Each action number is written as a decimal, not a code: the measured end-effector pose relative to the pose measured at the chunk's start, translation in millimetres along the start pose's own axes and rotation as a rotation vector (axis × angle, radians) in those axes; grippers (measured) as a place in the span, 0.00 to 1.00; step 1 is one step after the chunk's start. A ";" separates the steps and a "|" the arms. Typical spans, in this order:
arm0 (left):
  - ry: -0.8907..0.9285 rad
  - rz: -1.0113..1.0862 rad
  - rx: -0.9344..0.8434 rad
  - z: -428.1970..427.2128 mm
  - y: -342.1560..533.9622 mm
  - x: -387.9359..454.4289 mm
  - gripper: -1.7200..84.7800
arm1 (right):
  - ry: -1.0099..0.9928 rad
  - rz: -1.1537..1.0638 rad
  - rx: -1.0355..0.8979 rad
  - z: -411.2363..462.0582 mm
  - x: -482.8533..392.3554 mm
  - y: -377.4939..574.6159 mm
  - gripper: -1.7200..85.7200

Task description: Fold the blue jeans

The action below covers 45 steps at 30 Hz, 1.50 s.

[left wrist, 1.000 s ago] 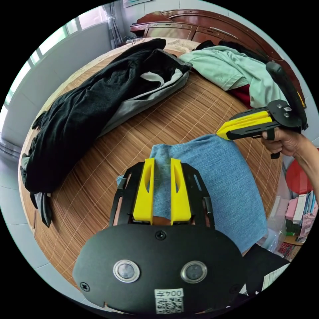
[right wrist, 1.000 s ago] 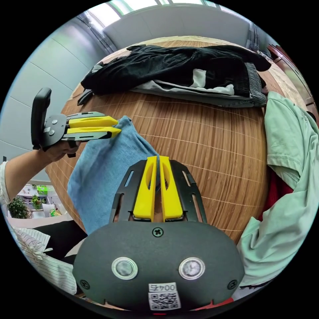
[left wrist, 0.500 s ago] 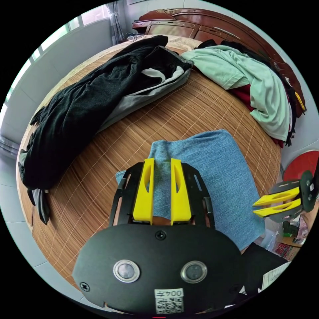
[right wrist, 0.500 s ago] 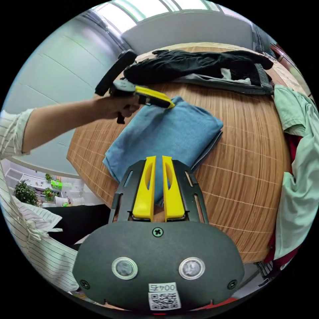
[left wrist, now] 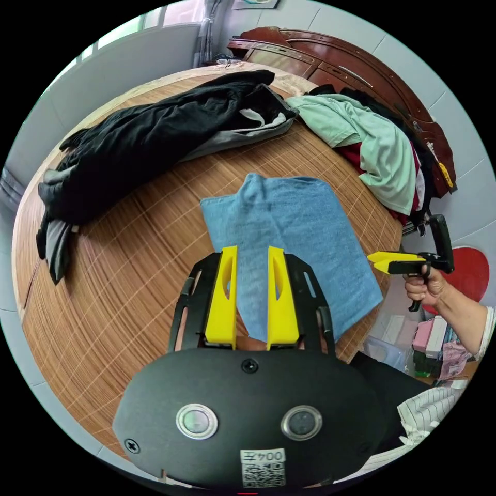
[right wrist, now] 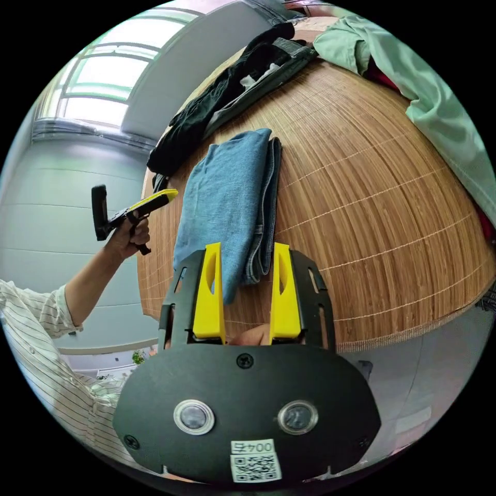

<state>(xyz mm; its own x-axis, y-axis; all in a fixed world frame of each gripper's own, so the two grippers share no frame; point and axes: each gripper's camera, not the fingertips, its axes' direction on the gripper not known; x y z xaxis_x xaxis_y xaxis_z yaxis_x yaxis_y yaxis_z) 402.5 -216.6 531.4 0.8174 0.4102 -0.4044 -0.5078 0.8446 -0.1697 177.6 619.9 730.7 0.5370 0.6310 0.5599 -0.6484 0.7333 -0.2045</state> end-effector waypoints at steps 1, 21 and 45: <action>0.002 -0.006 -0.017 1.1 17.8 0.3 0.12 | -0.010 0.010 -0.009 5.3 4.2 5.0 0.20; -0.004 0.415 0.101 -4.5 80.0 192.9 0.16 | -0.311 0.502 -0.217 -8.3 70.8 3.2 0.11; -0.148 0.287 0.030 145.7 94.2 206.7 0.03 | -0.266 0.388 -0.201 -20.0 108.5 13.6 0.20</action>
<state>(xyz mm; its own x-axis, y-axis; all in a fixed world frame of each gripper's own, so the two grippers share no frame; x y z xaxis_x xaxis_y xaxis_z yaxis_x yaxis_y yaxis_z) 563.3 -2.2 562.8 0.6740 0.6765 -0.2967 -0.7166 0.6964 -0.0400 237.8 703.4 772.7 0.1041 0.7995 0.5916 -0.6421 0.5083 -0.5739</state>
